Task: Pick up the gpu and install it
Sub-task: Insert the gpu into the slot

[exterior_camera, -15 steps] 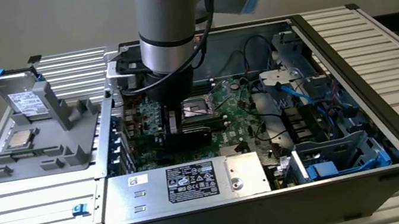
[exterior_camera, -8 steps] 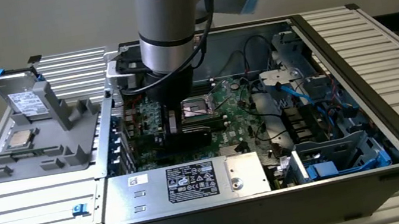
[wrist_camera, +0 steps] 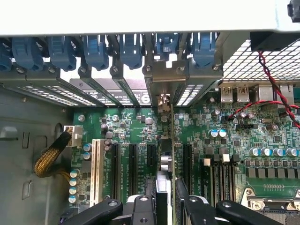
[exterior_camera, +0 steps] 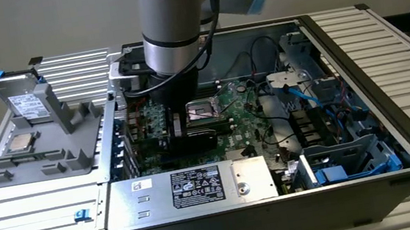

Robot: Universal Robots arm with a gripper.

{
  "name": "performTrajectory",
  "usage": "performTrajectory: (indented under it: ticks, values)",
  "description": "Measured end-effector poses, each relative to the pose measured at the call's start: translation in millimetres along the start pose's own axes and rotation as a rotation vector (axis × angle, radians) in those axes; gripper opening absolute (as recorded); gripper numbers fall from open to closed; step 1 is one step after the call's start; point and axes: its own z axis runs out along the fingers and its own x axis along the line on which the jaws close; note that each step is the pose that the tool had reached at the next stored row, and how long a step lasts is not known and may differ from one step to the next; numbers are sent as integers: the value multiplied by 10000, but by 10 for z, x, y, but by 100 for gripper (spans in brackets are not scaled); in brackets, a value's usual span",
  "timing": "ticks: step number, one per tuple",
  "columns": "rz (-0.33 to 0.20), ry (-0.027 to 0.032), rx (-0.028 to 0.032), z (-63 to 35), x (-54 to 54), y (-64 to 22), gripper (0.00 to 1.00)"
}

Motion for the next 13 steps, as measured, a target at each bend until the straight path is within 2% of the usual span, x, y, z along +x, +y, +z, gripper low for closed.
performTrajectory:
  ticks: [13]
  values:
    - [0,0,-2,-22,1,3,27]
